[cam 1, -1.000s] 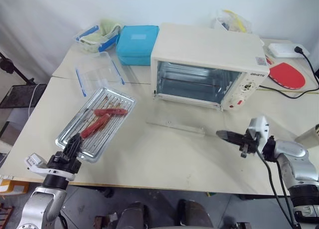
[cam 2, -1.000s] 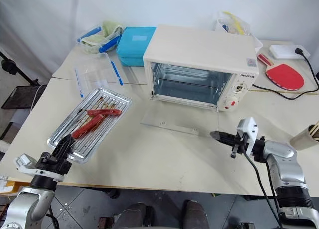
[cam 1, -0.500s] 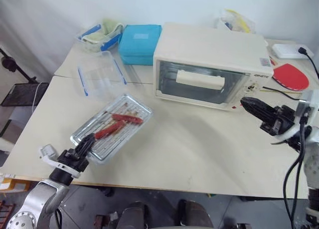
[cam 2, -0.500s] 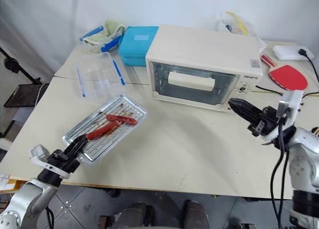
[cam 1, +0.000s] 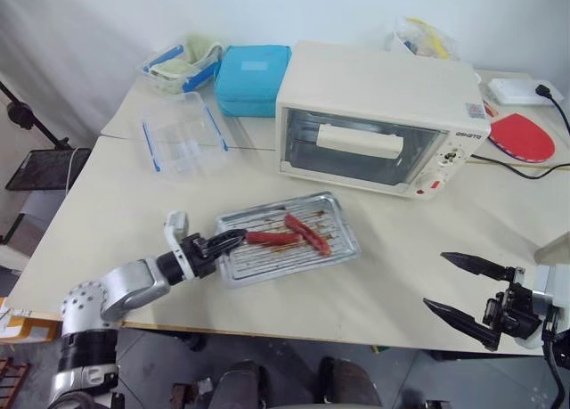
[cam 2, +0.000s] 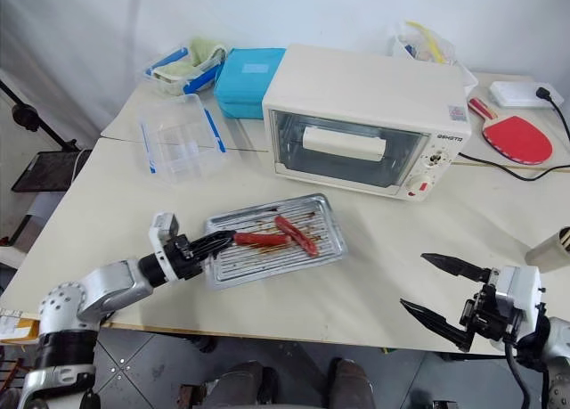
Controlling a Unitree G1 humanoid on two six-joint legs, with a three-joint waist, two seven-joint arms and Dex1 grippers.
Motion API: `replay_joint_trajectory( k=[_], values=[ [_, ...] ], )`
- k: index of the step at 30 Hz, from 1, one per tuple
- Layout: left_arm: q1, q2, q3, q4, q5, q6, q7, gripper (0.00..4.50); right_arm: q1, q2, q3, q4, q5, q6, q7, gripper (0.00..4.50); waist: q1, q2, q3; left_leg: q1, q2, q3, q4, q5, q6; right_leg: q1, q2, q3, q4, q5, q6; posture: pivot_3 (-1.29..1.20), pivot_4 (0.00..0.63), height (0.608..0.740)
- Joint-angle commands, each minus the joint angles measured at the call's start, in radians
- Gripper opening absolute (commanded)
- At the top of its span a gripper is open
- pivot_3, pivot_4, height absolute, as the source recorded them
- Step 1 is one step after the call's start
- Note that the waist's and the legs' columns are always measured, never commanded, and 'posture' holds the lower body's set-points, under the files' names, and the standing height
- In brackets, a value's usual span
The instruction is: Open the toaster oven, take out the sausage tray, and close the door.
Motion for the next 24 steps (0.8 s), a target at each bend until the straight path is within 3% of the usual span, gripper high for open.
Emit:
replay_joint_trajectory(
  k=[1,9,18,19,24],
  values=[
    [-0.114,-0.023,-0.072,0.096,0.136,0.030,-0.094,0.00,0.027,0.003,-0.060,-0.084,0.056,0.017,-0.031,4.48,0.001,0.000,0.000,0.000,0.000,0.000,0.000,0.000,0.000,0.000,0.000,-0.001,0.000,0.000,0.000,0.00,0.150,0.740],
    [-0.337,-0.133,-0.216,0.269,0.524,0.055,-0.302,0.00,0.095,-0.007,-0.102,-0.137,0.066,0.034,-0.042,4.48,0.030,0.001,0.000,0.000,-0.002,0.001,0.000,0.000,0.000,0.000,0.001,-0.004,-0.002,0.001,0.001,0.00,0.150,0.740],
    [-0.427,-0.199,-0.208,0.346,0.773,0.113,-0.425,0.00,0.114,-0.004,-0.114,-0.183,0.078,0.067,-0.073,4.48,0.047,0.004,-0.003,0.001,-0.007,0.000,0.000,0.000,-0.001,0.001,-0.005,-0.001,-0.004,0.002,0.004,0.00,0.150,0.740],
    [-0.431,-0.198,-0.200,0.341,0.788,0.118,-0.433,0.61,0.114,-0.004,-0.111,-0.187,0.077,0.072,-0.078,4.50,0.047,0.004,-0.003,0.001,-0.007,0.000,0.000,0.000,-0.001,0.001,-0.005,-0.001,-0.004,0.002,0.004,0.00,0.150,0.740],
    [-0.409,-0.165,-0.157,0.266,0.853,0.127,-0.480,2.05,0.103,-0.010,-0.092,-0.194,0.076,0.090,-0.094,4.50,0.044,0.004,-0.002,0.000,-0.007,0.000,-0.003,0.002,0.003,0.000,-0.004,-0.002,-0.003,0.003,0.005,0.00,0.150,0.740]
  ],
)
